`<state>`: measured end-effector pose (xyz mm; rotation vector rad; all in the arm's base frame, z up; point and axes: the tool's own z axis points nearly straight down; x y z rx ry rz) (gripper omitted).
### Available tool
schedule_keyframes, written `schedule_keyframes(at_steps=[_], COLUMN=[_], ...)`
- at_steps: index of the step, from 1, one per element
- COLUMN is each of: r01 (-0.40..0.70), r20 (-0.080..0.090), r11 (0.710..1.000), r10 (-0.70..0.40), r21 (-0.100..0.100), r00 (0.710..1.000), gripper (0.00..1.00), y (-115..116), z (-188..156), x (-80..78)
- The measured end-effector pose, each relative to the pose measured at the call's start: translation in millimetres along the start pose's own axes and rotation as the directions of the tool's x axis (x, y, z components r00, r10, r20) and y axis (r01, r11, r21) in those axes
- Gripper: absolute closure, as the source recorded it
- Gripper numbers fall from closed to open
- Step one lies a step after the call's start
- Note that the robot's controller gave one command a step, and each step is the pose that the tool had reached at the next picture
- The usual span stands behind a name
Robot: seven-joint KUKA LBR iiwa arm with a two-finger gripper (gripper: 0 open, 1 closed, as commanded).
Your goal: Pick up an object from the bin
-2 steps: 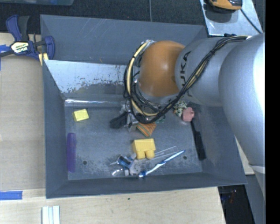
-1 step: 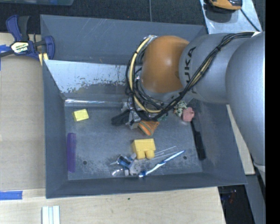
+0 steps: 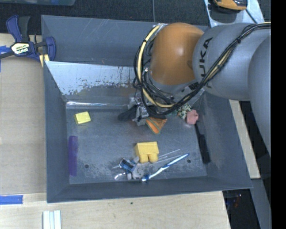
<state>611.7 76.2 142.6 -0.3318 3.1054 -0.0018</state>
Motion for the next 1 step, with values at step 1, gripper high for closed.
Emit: schedule_keyframes(at_steps=[1], r01=[0.0], r20=[0.01], r11=[1.0], r10=[0.0], r21=[0.001], r00=[1.0], gripper=[1.0], y=[-0.5], z=[-25.3], x=[-2.9])
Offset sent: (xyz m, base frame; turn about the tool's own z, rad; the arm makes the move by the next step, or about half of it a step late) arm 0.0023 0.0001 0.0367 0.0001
